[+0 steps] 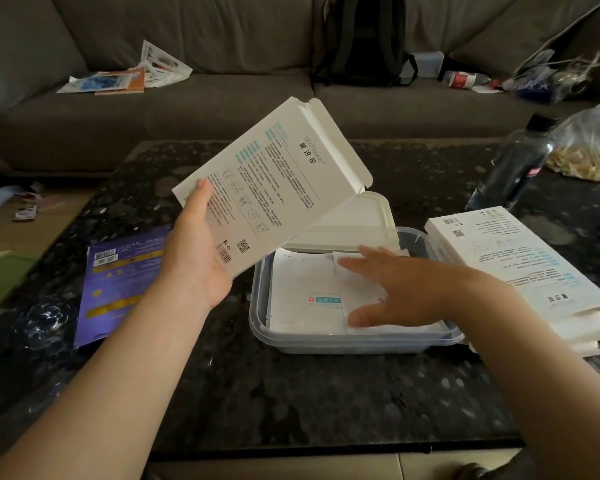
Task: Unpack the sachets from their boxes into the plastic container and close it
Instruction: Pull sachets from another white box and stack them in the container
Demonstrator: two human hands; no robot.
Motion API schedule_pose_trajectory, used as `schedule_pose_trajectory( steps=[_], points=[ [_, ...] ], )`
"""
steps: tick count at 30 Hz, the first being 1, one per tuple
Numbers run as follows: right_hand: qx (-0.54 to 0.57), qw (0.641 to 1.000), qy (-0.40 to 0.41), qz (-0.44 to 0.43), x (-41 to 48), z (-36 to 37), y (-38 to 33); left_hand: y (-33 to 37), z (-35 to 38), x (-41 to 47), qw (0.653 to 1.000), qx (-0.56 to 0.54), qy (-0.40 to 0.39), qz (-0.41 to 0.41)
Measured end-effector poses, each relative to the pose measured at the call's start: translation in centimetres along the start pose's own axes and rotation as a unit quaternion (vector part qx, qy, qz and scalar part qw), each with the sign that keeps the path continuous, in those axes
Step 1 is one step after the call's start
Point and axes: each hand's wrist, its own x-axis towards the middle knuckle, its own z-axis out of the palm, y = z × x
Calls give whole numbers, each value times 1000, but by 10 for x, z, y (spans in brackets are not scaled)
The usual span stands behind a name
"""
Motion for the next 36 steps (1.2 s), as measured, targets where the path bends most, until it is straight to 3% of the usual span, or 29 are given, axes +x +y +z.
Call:
schedule_pose_trajectory(
  steps=[18, 24, 26, 28, 31, 33, 36],
  points=[
    [-45, 998, -41, 35, 5, 3, 6, -5, -2, -1, 999, 27, -29, -8],
    [-26, 999, -24, 24, 4, 3, 7, -6, -2, -1, 999, 40, -34, -4],
    [41, 998, 33, 28, 1, -4, 10, -6, -3, 0, 999, 42, -26, 0],
    [130, 976, 174, 17, -5, -18, 12, -5, -3, 1, 999, 43, -16, 3],
    [277, 884, 378, -7, -19, -38, 6, -6, -3, 3, 998, 54, 1, 12],
    [362, 829, 423, -44, -28, -44, -4, -7, -1, 3, 998, 62, 11, 16],
    [437, 806, 392, -77, -34, -43, -17, -9, 3, 0, 997, 71, 14, 26]
  ],
)
